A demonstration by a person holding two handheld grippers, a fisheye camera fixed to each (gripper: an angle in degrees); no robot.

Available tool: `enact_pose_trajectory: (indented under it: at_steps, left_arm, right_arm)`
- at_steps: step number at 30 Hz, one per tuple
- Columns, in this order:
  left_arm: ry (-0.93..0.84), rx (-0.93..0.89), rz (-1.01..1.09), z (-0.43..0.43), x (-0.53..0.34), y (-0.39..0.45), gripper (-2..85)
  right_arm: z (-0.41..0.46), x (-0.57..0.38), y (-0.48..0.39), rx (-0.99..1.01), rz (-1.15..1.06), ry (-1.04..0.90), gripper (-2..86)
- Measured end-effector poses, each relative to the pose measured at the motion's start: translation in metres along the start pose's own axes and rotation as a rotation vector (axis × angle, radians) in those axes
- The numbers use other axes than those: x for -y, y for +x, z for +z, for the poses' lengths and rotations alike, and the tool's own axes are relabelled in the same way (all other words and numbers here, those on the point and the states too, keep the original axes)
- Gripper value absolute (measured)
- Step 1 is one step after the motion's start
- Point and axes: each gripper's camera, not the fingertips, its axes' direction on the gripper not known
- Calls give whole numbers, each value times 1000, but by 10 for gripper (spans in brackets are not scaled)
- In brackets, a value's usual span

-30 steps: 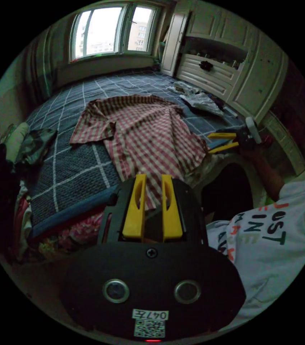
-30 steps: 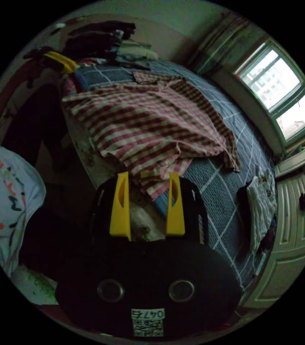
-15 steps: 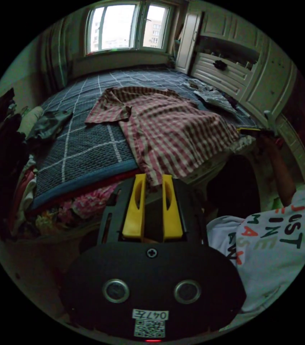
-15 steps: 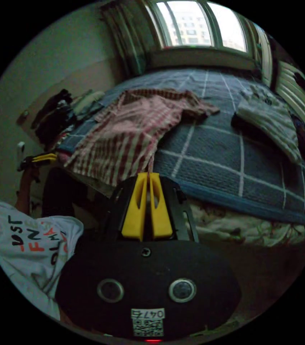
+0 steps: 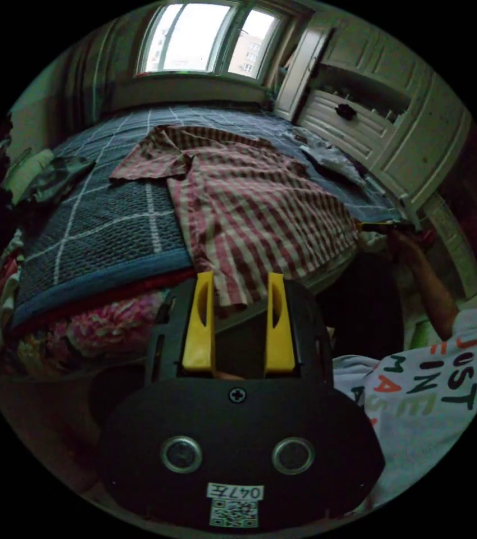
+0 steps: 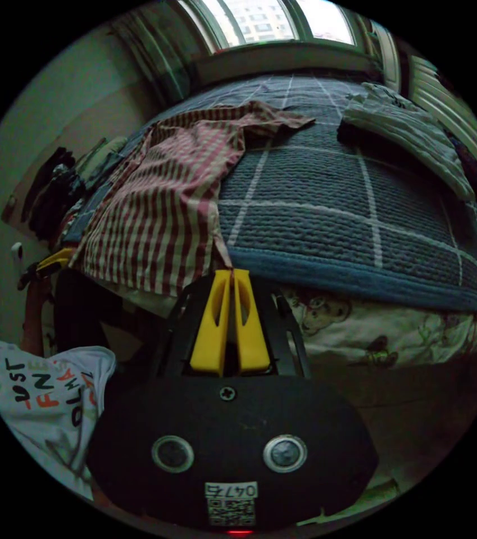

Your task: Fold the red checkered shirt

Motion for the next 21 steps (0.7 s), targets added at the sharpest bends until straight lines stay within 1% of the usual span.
enact_pose_trajectory:
  at_steps: [1, 3, 5, 6, 7, 8, 9, 10, 11, 13, 14, 15, 17, 19, 21]
  left_arm:
    - [-26, 75, 8, 4, -1, 1, 130]
    - [-67, 160, 4, 13, -2, -3, 114]
    - [-116, 153, -10, 23, -2, -14, 90]
    - [-118, 142, -19, 25, -3, -20, 47]
    - [-100, 152, -19, 20, -4, -25, 19]
    - [-76, 154, -21, 16, -5, -28, 12]
    - [6, 126, -53, 2, -7, -36, 4]
    - [84, 50, -108, -14, -9, -49, 0]
    - [116, 4, -141, -22, -10, -56, -1]
    - [231, -157, -246, -53, -16, -81, -1]
    - [239, -174, -255, -59, -17, -85, 0]
    - [223, -164, -263, -67, -18, -91, 4]
    - [140, -101, -263, -66, -20, -95, 18]
    - [12, -65, -258, -46, -25, -100, 56]
    - [-40, -91, -276, -31, -31, -106, 71]
  right_arm:
    - [1, 1, -3, -6, -7, -3, -2]
    - [3, 6, -14, -32, -37, -6, -2]
    - [4, 11, -22, -49, -52, -4, -2]
    - [5, 14, -27, -50, -54, -5, -2]
    - [6, 15, -29, -48, -54, -3, -2]
    - [7, 18, -33, -41, -51, 3, -2]
    - [7, 21, -37, -21, -51, 8, -2]
    - [6, 23, -40, -3, -51, 11, -2]
    - [4, 25, -45, 39, -52, 29, -2]
    - [-5, 28, -52, 115, -50, 77, -2]
    - [-11, 30, -56, 154, -42, 117, -2]
    - [-15, 32, -60, 170, -35, 142, -2]
    - [-13, 38, -66, 147, -24, 134, -2]
    - [-1, 47, -70, 100, -8, 78, -1]
    - [23, 61, -77, 87, 4, -8, 1]
